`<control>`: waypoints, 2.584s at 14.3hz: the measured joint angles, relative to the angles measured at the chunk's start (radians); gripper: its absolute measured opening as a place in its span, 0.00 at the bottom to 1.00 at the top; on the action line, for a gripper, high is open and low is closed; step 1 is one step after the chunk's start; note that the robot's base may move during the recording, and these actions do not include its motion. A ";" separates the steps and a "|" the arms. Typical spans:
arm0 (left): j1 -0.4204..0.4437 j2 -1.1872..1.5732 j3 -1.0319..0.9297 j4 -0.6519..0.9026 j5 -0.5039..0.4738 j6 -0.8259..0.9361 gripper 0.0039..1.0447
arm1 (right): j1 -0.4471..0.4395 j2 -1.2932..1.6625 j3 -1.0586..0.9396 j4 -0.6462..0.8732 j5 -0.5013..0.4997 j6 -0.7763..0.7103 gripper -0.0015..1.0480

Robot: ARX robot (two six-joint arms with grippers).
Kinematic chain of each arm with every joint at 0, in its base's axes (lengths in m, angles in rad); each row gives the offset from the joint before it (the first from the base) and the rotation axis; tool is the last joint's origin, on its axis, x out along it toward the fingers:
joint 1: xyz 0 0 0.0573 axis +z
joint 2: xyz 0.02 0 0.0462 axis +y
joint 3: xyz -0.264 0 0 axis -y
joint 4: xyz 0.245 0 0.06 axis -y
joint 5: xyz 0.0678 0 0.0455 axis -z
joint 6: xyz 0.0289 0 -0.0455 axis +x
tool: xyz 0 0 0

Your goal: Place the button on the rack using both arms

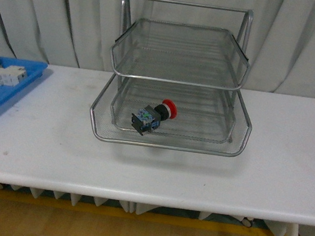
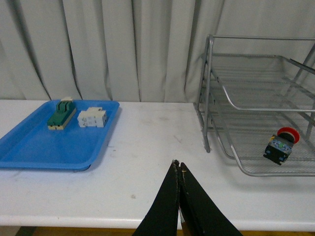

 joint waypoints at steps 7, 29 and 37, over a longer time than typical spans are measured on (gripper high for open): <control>0.000 -0.209 0.000 -0.203 0.000 0.000 0.01 | 0.000 0.000 0.000 0.000 0.000 0.000 0.94; 0.000 -0.465 0.000 -0.466 0.000 -0.001 0.94 | 0.069 0.657 0.361 -0.131 -0.053 0.089 0.94; 0.000 -0.465 0.000 -0.466 0.000 -0.001 0.94 | 0.411 1.645 0.871 -0.162 0.045 0.366 0.26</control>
